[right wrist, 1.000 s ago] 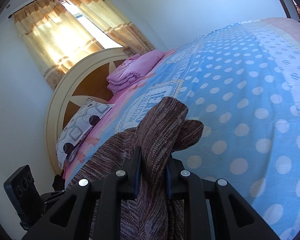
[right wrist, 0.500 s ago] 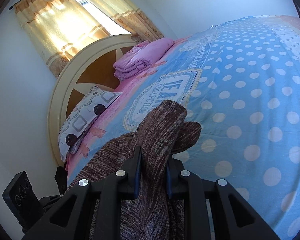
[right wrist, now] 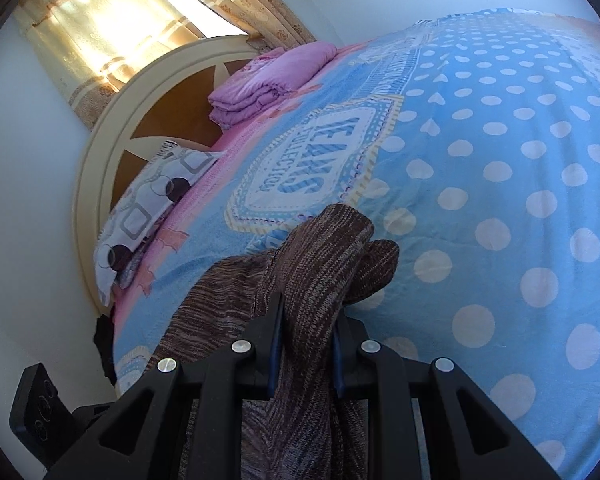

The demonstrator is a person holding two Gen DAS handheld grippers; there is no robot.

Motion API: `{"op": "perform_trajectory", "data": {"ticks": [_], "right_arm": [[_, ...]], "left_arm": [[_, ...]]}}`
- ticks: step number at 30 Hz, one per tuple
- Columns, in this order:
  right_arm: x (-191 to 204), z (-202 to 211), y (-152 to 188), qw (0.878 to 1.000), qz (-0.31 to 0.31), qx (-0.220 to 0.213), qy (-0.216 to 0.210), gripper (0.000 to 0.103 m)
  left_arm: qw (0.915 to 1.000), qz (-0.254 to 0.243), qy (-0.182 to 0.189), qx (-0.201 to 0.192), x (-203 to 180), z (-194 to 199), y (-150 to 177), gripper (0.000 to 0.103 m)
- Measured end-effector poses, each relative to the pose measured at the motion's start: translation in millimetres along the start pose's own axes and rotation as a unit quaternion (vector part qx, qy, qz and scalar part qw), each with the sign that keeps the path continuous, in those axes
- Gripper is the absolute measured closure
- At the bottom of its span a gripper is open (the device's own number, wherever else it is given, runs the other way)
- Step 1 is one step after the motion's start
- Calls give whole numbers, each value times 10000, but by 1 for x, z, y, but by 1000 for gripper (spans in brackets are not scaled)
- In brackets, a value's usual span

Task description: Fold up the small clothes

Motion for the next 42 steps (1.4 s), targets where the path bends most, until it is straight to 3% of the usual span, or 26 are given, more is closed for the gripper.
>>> {"op": "perform_trajectory", "data": {"ticks": [6,9,11,12,16,18,19,22,25,26,27,29,31,33,37,40,42], "right_arm": [[-9,-24,1,9993,-4,181,327,81],[-27,-39,8,9971,-179,405,616,76],[-36,-41,14,9972,-377,385,528,71],[-39,-38,16,9973,-430,344,494,67],[-44,-14,33,9973,-526,278,438,66],[-42,7,44,9975,-589,181,355,60],[-38,21,53,9976,-639,115,238,59],[-25,47,81,9979,-641,44,49,55],[-12,54,117,9982,-523,283,67,55],[-9,53,129,9982,-422,398,153,59],[-8,52,140,9980,-315,470,292,88],[-4,58,153,9976,20,367,595,90],[-7,65,158,9975,-70,313,626,92],[-9,68,159,9975,-94,320,624,93],[-10,67,159,9981,-136,253,554,92],[-9,79,162,9975,-289,119,627,78],[-1,93,161,9959,-166,-130,885,59]], "left_arm": [[9998,113,-70,121,5,-13,16,78],[9997,111,-180,130,6,-16,22,67],[9997,129,-198,108,6,-12,22,63],[9996,132,-230,101,6,-10,22,56],[9991,123,-349,-227,11,15,12,52],[9972,184,-492,-536,18,29,2,30],[9960,201,-591,-641,21,32,-2,24],[9930,221,-945,-679,33,23,-8,21],[9919,386,-1092,-519,44,0,-5,20],[9919,477,-1071,-482,45,-8,-2,20],[9915,531,-1067,-513,45,-10,1,17],[9904,592,-1126,-548,45,-11,6,14],[9900,563,-1180,-526,40,-9,8,12],[9879,597,-1356,-459,49,-11,10,1],[9882,1043,-1070,-333,54,-10,19,0],[9887,838,-1205,-293,45,10,26,1],[9881,559,-1383,-377,38,26,27,1]]}}
Point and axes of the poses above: each gripper's, at about its wrist camera, not at the fingertips, and z roughly against the way its jaws point, x to its left, y to its underside, the point moved 8 cm from there along -z, roughly the way its jaws point, and after that the axes turned 1 degree about -x, right-handed, at the moved point
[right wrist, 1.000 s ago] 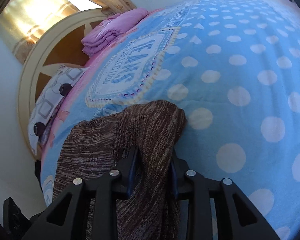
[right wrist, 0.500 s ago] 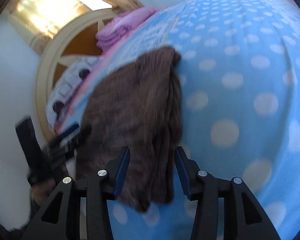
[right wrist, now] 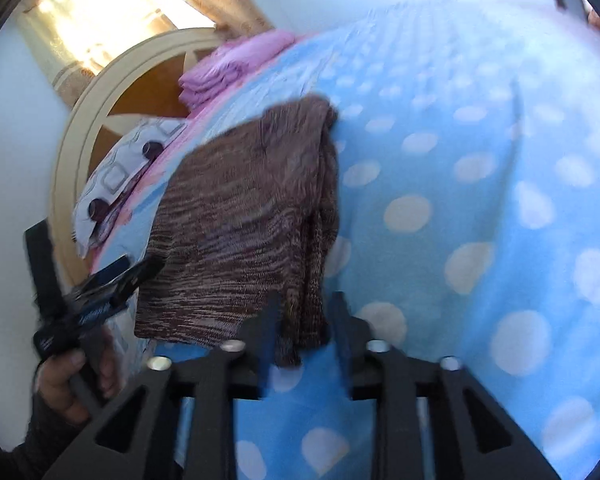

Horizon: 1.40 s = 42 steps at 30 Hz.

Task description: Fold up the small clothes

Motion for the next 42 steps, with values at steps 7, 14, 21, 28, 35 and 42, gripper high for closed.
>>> {"op": "perform_trajectory", "data": {"ticks": [7,14,21,28,35,42], "right_arm": [[56,77,-20,9806,1212,-1357,730,44],[77,109,-24,9688,1450,-1845,803,38],[81,111,-23,9691,1398,-1860,819,38],[82,111,-21,9686,1418,-1872,822,38],[83,111,-18,9690,1422,-1854,809,38],[82,111,-18,9698,1397,-1837,786,38]], "left_arm": [[9975,-249,150,-644,-15,64,-19,0],[9949,-385,299,-884,-31,85,-30,0],[9945,-359,294,-940,-31,90,-31,0],[9949,-317,286,-918,-29,88,-30,0],[9949,-328,294,-911,-30,87,-30,0],[9949,-321,300,-903,-30,87,-30,0]]}}
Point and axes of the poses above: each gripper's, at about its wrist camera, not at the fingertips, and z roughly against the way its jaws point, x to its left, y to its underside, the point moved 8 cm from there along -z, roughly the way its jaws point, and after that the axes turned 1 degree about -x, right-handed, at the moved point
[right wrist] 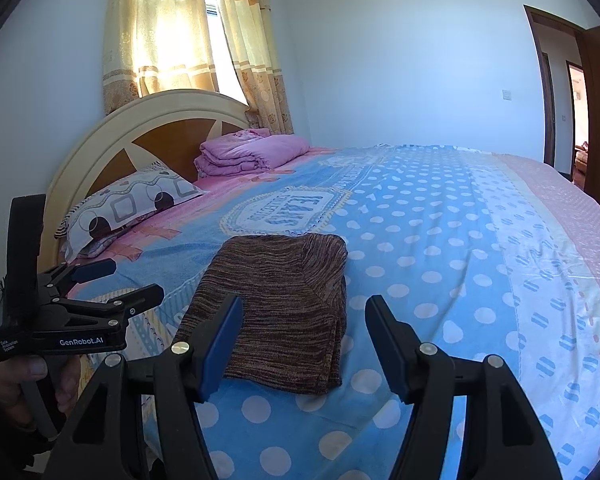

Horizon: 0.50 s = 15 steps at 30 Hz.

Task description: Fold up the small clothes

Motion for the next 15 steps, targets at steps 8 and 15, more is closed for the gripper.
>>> {"op": "perform_trajectory", "data": {"ticks": [8,15], "right_arm": [[1,0,2,10000,-8,24,-12,38],[1,0,3,10000,-24,41,-18,38]], "left_arm": [[10000,1,0,26,-1,-1,1,0],[10000,-4,-5,38,-2,-2,1,0]]}}
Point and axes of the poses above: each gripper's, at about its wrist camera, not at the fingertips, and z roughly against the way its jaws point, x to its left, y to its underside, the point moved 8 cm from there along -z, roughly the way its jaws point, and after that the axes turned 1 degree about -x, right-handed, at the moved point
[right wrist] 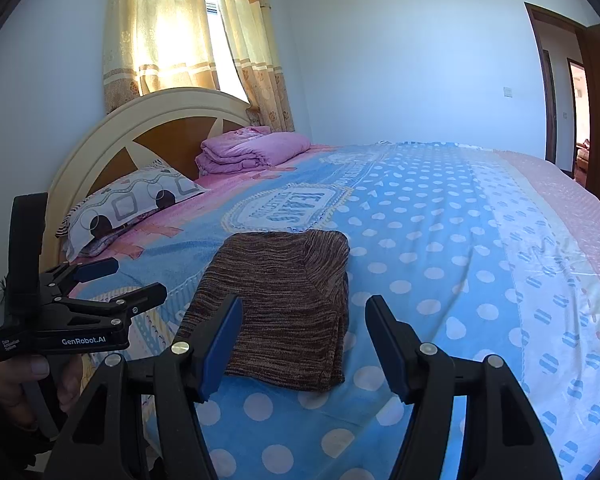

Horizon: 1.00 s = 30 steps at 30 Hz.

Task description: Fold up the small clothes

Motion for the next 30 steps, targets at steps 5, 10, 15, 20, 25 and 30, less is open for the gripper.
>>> {"op": "perform_trajectory", "data": {"ticks": [5,10,15,20,25,30], "right_arm": [[0,0,0,10000,10,-5,4,38],[2,2,0,10000,18,-53,23,38],[3,5,-1,9999,22,-125,43,38],[3,9,-5,9997,53,-242,77,38],[5,9,-6,9996,91,-263,66,38],[6,7,-4,9997,115,-229,50,38]], "left_arm": [[10000,5,11,9,-1,-1,1,0],[10000,7,16,15,-1,-1,1,0],[10000,-5,74,65,-2,-1,3,0],[10000,-21,21,-6,-1,2,1,0],[9999,-22,34,-92,-1,5,-4,0],[9999,96,53,-66,3,3,-4,0]]}}
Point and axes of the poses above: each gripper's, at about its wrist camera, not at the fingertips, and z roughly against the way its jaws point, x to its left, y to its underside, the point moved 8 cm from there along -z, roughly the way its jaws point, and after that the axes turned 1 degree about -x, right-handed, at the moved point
